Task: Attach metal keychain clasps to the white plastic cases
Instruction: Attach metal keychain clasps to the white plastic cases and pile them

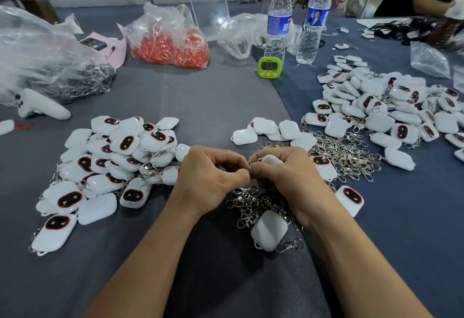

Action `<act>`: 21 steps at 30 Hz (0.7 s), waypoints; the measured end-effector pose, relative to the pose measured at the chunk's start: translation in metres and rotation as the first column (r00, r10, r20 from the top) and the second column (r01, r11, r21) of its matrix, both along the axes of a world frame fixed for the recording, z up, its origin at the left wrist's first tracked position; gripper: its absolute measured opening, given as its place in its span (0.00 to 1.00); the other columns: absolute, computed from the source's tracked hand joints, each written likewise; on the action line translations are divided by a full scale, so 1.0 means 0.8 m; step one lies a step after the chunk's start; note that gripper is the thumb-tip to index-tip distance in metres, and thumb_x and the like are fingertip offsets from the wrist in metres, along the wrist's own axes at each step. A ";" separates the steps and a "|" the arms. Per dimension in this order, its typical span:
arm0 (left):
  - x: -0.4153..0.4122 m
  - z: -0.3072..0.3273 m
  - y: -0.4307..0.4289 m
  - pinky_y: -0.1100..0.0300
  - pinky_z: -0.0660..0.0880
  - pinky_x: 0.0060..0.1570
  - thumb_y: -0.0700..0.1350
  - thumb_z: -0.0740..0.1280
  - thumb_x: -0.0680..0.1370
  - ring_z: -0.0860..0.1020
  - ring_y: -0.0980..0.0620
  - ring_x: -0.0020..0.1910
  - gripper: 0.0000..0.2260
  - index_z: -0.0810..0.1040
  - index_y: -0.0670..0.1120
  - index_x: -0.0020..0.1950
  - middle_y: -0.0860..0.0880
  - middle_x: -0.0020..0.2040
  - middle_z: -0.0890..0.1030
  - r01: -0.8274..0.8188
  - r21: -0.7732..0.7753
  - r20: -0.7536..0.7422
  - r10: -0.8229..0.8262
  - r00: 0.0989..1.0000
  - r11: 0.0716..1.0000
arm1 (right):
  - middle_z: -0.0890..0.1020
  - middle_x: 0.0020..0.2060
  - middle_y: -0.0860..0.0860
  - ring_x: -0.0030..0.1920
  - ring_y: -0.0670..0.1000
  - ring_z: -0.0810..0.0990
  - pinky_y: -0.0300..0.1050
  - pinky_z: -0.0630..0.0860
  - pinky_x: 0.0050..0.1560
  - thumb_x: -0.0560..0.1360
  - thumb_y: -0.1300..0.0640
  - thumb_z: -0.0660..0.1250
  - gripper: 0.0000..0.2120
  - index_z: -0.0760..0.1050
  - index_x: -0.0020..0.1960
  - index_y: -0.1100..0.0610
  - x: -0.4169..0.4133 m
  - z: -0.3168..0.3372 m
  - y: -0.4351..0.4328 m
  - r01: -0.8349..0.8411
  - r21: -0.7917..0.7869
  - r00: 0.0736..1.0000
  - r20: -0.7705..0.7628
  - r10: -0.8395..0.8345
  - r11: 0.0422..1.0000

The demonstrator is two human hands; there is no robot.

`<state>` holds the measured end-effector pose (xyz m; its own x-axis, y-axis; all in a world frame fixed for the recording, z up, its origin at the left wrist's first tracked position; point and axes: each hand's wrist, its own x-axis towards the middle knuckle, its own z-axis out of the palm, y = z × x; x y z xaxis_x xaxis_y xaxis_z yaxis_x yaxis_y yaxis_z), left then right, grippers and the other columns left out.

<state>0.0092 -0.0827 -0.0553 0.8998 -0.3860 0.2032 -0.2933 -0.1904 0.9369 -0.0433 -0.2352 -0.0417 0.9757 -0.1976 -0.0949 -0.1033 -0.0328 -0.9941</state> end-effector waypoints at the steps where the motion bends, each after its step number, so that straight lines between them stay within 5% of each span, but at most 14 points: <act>1: -0.001 0.001 -0.002 0.66 0.64 0.27 0.49 0.71 0.63 0.66 0.58 0.23 0.05 0.85 0.52 0.35 0.55 0.23 0.73 -0.019 -0.003 0.008 0.019 1.000 1.000 | 0.80 0.28 0.52 0.29 0.49 0.75 0.47 0.75 0.34 0.66 0.61 0.73 0.03 0.85 0.38 0.55 0.001 0.000 0.000 0.034 -0.045 0.999 0.005 -0.034 0.998; 5: 0.000 0.007 -0.004 0.67 0.69 0.27 0.49 0.71 0.64 0.73 0.62 0.26 0.03 0.84 0.54 0.35 0.54 0.27 0.80 -0.299 -0.072 0.081 0.304 0.949 0.952 | 0.86 0.35 0.42 0.37 0.40 0.82 0.38 0.77 0.40 0.71 0.68 0.68 0.15 0.86 0.43 0.50 0.001 0.000 -0.001 0.199 -0.423 0.978 0.147 -0.149 0.884; 7: 0.001 0.009 0.000 0.66 0.70 0.28 0.50 0.70 0.65 0.74 0.60 0.25 0.03 0.82 0.55 0.37 0.57 0.27 0.79 -0.474 -0.027 0.207 0.469 0.859 0.880 | 0.85 0.37 0.40 0.36 0.34 0.80 0.26 0.70 0.37 0.71 0.70 0.64 0.19 0.86 0.44 0.50 -0.004 0.007 0.008 0.067 -0.530 0.985 0.171 0.030 0.845; 9: -0.001 0.009 0.002 0.60 0.71 0.30 0.50 0.69 0.67 0.76 0.55 0.28 0.03 0.81 0.54 0.40 0.56 0.29 0.79 -0.586 0.058 0.359 0.530 0.768 0.808 | 0.85 0.36 0.41 0.36 0.32 0.78 0.25 0.69 0.36 0.68 0.70 0.62 0.21 0.87 0.44 0.49 -0.009 0.011 0.017 -0.103 -0.658 0.975 0.081 0.206 0.746; 12: -0.004 0.003 -0.001 0.58 0.66 0.30 0.52 0.69 0.70 0.77 0.47 0.32 0.05 0.82 0.52 0.39 0.51 0.29 0.79 -0.636 0.283 0.579 0.401 0.710 0.718 | 0.85 0.34 0.42 0.37 0.39 0.80 0.31 0.74 0.36 0.65 0.65 0.62 0.19 0.85 0.40 0.46 -0.012 0.018 0.012 -0.237 -0.751 0.956 -0.069 0.284 0.616; 17: -0.009 -0.006 -0.015 0.61 0.60 0.32 0.53 0.77 0.67 0.77 0.48 0.30 0.06 0.83 0.53 0.37 0.52 0.29 0.80 -0.501 0.489 0.664 0.067 0.744 0.714 | 0.86 0.37 0.44 0.35 0.39 0.80 0.33 0.71 0.35 0.70 0.68 0.64 0.17 0.80 0.47 0.47 -0.006 0.015 -0.014 0.093 -0.460 0.995 0.082 -0.062 0.883; 21: -0.009 -0.006 -0.020 0.61 0.63 0.34 0.53 0.76 0.68 0.80 0.50 0.33 0.04 0.84 0.55 0.40 0.54 0.33 0.83 -0.387 0.499 0.569 0.044 0.821 0.775 | 0.86 0.42 0.44 0.40 0.49 0.82 0.44 0.76 0.38 0.74 0.66 0.64 0.14 0.68 0.47 0.47 0.000 0.004 -0.023 0.154 -0.458 0.988 0.069 -0.138 0.876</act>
<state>0.0022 -0.0987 -0.0604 0.8033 -0.3879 0.4518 -0.5598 -0.7507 0.3508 -0.0431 -0.2536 -0.0383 0.9334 -0.3513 0.0733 -0.1101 -0.4749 -0.8731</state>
